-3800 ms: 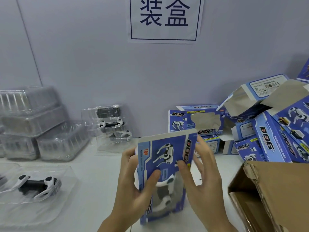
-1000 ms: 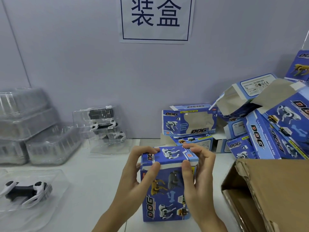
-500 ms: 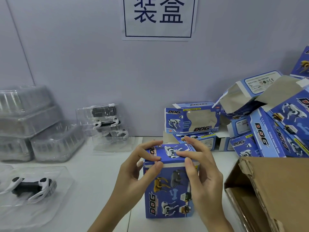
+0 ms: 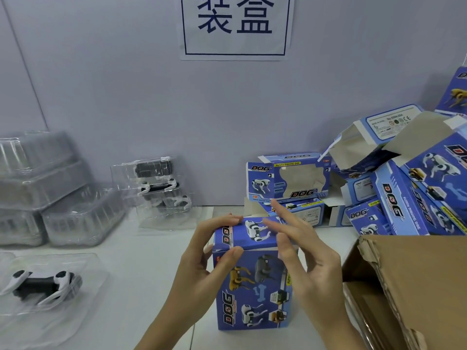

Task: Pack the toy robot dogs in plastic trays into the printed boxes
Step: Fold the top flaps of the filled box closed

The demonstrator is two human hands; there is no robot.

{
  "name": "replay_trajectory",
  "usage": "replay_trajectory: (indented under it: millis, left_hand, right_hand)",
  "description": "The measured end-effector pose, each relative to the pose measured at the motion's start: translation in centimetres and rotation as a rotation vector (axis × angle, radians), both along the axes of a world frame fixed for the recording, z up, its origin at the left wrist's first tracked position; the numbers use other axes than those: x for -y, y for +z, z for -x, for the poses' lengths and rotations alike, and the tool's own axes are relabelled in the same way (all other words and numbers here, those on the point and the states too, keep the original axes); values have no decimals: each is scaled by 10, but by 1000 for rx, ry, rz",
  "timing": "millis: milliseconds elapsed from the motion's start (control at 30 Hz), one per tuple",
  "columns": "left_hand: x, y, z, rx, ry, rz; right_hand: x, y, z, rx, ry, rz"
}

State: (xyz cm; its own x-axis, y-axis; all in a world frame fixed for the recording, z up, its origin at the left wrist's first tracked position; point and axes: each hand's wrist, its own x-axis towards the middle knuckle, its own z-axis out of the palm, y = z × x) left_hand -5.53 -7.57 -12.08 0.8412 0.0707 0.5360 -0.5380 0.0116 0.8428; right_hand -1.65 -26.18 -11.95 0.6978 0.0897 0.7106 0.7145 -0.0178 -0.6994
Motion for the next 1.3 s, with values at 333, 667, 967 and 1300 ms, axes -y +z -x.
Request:
replay_trajectory:
  millis: [333, 667, 967, 1300]
  left_hand:
    - [-2, 2, 1, -5, 45, -5]
    - [1, 2, 1, 39, 37, -62]
    - [-4, -4, -2, 61, -4, -74]
    - [-22, -18, -5, 128, 173, -211]
  right_hand:
    - [10, 2, -5, -249, 271, -129]
    - [7, -1, -6, -9, 55, 40]
    - [13, 1, -11, -364, 343, -53]
    - [42, -35, -33, -641, 275, 730]
